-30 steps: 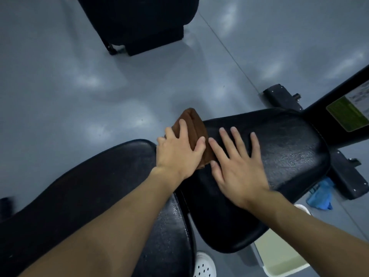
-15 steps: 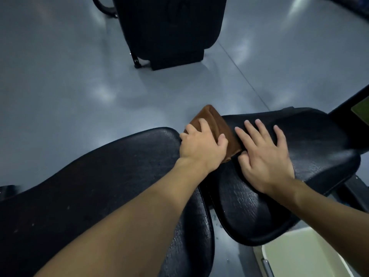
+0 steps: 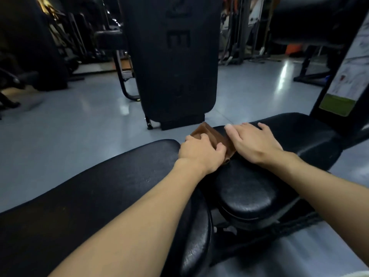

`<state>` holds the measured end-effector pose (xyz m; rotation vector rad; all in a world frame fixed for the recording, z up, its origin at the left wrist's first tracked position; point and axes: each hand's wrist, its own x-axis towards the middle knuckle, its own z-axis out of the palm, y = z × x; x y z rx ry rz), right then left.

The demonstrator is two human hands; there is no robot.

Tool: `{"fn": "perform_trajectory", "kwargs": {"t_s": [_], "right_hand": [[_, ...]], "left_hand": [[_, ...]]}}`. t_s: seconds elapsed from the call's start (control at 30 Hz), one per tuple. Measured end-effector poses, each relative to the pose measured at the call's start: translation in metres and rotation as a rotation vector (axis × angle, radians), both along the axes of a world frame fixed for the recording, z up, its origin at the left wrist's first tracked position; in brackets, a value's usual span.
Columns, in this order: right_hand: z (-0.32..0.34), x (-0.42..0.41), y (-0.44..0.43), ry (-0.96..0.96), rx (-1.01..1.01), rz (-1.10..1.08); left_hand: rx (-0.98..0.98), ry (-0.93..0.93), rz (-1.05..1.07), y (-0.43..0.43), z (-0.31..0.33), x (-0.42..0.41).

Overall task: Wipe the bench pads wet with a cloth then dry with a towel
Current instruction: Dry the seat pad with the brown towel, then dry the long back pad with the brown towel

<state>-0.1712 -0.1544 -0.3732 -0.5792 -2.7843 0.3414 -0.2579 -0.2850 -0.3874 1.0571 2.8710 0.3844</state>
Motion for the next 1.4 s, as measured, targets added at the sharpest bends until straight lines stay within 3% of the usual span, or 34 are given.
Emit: {"fn": "perform_trajectory", "kwargs": {"t_s": [0.07,0.27,0.37,0.93,1.0,1.1,1.27,1.4], "right_hand": [[0.004,0.006,-0.003,0.041,-0.022,0.016],[-0.005,0.027,-0.001,-0.235,0.117,-0.010],[-0.006,0.020,0.003,-0.177,0.025,-0.011],[-0.002,0.041,-0.002,-0.008,-0.032,0.065],[-0.009,0.049,0.003,-0.070,0.079,0.117],[-0.016,0.070,0.022,-0.107,0.218,0.030],[-0.018,0.075,0.034,-0.090,0.195,-0.027],[-0.017,0.074,0.033,-0.037,0.174,-0.010]], "left_hand": [[0.026,0.019,-0.003,-0.009,0.000,0.023],[-0.012,-0.062,0.064,-0.009,-0.004,0.066],[0.024,-0.111,0.098,0.002,-0.004,0.063],[0.083,0.198,0.089,-0.040,-0.021,0.151],[0.089,0.130,0.074,-0.036,-0.025,0.144],[0.105,-0.040,0.062,-0.026,-0.032,0.125],[0.069,-0.101,0.120,0.001,-0.006,0.082],[0.024,0.007,0.150,0.002,0.002,0.099]]}}
